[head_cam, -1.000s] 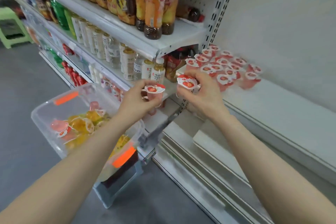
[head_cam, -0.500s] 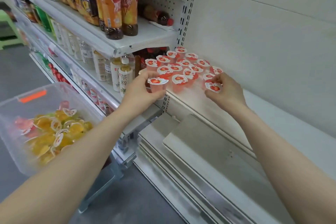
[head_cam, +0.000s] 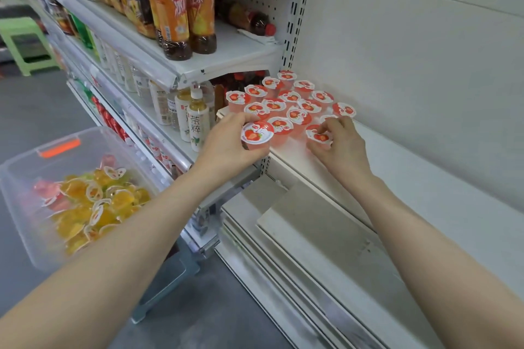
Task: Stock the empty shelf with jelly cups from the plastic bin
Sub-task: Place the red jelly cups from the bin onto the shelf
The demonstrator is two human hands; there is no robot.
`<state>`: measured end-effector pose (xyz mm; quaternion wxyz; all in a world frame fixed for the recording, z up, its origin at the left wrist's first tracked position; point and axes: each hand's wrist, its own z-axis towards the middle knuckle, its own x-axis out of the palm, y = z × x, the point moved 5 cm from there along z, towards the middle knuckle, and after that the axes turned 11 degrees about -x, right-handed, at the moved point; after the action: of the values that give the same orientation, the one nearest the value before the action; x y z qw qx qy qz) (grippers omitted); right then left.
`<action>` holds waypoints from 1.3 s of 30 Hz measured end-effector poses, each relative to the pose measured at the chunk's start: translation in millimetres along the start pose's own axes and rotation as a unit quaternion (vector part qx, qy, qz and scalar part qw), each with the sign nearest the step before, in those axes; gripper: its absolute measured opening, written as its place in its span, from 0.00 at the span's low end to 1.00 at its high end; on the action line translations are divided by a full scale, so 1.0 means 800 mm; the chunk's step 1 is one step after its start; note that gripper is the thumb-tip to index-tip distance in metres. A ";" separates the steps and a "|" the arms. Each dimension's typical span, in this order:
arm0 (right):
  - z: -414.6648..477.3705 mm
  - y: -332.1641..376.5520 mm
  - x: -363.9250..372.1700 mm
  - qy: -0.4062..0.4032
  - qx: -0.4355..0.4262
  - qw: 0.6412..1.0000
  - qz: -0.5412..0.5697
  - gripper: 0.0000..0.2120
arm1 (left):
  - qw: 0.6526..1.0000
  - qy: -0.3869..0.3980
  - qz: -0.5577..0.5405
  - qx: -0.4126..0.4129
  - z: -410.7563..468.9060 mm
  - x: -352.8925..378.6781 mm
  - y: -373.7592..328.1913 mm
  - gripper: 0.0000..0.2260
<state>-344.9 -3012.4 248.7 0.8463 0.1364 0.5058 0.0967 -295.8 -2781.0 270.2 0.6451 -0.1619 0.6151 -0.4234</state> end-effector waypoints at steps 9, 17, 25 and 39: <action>0.013 -0.028 -0.042 -0.025 -0.041 0.996 -0.080 0.17 | 0.979 -0.018 0.143 0.145 0.019 0.042 -0.038 0.27; 0.040 -0.063 -0.031 0.158 -0.061 0.976 -0.134 0.25 | 0.965 -0.011 0.215 0.149 0.035 0.089 -0.040 0.27; 0.053 -0.062 -0.022 0.091 -0.102 0.982 -0.128 0.16 | 0.963 -0.029 0.220 0.152 0.043 0.105 -0.042 0.27; 0.022 -0.033 -0.020 0.092 -0.249 0.957 -0.115 0.23 | 0.957 -0.049 0.239 0.160 0.045 0.108 -0.040 0.27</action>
<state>-336.1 -3044.6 261.1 0.8085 -0.1472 0.5538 0.1344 -283.5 -2875.3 244.0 0.7743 0.0746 0.5273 -0.3418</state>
